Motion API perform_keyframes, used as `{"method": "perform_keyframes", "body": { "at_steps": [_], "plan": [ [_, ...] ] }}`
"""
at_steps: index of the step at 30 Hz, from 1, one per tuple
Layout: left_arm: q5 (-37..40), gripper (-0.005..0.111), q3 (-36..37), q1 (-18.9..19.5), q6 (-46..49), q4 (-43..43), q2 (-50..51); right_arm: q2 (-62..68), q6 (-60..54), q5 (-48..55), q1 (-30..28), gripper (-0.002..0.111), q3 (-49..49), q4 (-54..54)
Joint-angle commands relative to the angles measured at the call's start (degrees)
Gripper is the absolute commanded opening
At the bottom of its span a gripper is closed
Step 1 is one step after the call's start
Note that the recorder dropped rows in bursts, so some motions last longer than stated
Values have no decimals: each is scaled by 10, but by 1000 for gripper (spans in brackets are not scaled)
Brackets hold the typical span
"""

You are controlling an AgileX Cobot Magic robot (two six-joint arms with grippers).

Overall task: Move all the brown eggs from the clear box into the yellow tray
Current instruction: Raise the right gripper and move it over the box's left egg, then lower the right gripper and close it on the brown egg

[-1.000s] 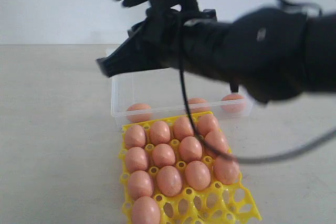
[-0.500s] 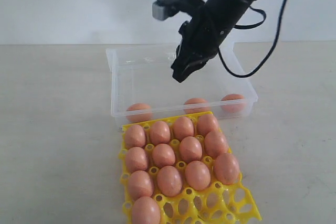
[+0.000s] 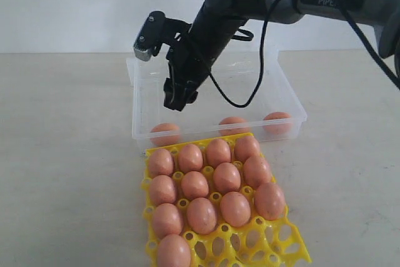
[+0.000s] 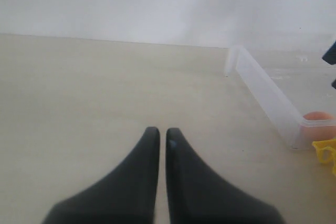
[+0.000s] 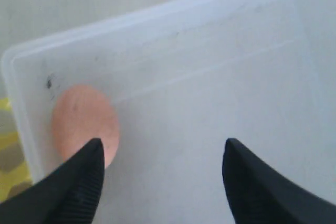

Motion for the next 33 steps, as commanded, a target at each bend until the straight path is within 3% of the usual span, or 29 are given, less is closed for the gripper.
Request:
{"method": "perform_keyframes", "body": {
  "at_steps": [1, 16, 23, 29, 33],
  "plan": [
    [-6, 4, 2, -2, 1, 2, -1, 24, 4, -94, 22, 58, -4, 4],
    [-6, 4, 2, -2, 1, 2, -1, 56, 34, -4, 37, 58, -4, -1],
    [-6, 4, 2, -2, 1, 2, -1, 55, 51, -54, 37, 58, -4, 0],
    [-6, 4, 2, -2, 1, 2, -1, 28, 198, -71, 37, 58, -4, 0],
    [-6, 4, 2, -2, 1, 2, -1, 9, 443, -67, 37, 58, -4, -2]
  ]
}}
